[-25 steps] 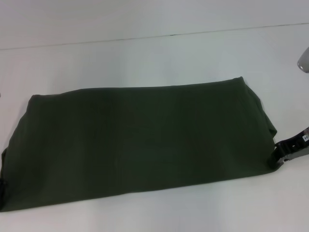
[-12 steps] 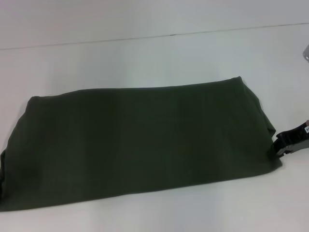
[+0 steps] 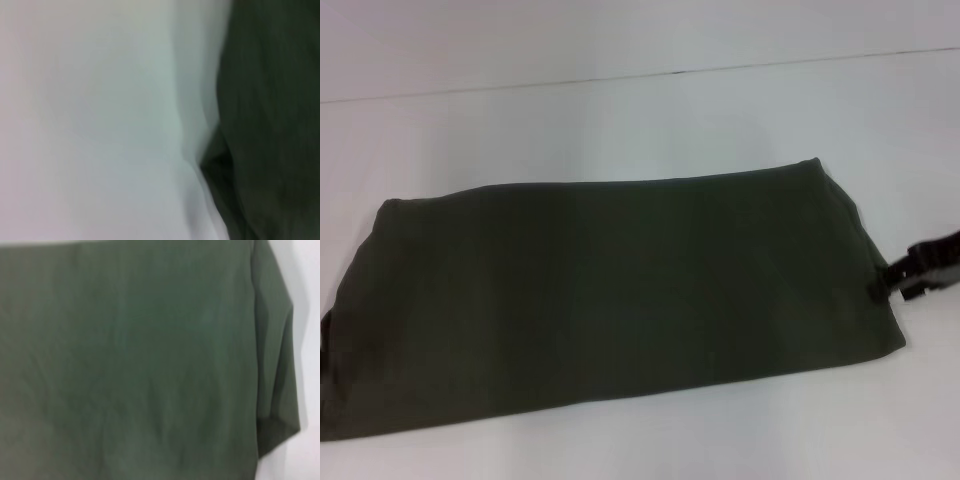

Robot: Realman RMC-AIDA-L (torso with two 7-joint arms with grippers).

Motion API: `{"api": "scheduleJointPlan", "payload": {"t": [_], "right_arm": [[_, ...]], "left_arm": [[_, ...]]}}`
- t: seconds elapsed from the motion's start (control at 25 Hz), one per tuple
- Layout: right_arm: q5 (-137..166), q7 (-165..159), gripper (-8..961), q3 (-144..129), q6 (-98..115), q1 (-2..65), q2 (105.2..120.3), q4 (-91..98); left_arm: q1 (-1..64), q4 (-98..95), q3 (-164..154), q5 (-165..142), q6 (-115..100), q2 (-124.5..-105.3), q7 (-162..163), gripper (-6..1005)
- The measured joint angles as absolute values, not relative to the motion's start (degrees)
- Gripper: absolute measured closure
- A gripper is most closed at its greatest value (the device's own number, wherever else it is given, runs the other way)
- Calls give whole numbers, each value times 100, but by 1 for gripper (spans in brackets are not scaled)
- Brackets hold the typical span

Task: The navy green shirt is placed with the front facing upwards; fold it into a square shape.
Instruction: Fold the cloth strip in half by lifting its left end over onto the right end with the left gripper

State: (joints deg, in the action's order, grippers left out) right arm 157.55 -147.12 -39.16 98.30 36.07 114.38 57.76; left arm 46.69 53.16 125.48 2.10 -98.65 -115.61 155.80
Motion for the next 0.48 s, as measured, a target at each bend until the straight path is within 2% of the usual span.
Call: {"api": "scheduleJointPlan", "payload": {"t": [0.04, 0.28, 0.48], "right_arm": [[15654, -14700, 416, -3889, 9864, 3607, 11425, 5830], [14589, -14577, 402, -3825, 9892, 3603, 11256, 6044], [13286, -14295, 391, -3519, 9691, 3562, 11181, 6051]], "left_arm": [[4658, 5440, 12576, 210, -9894, -11558, 15578, 399], [4653, 6188, 12779, 276, -9959, -11535, 15514, 186], [4709, 6486, 13381, 774, -9821, -11557, 15331, 165]]}}
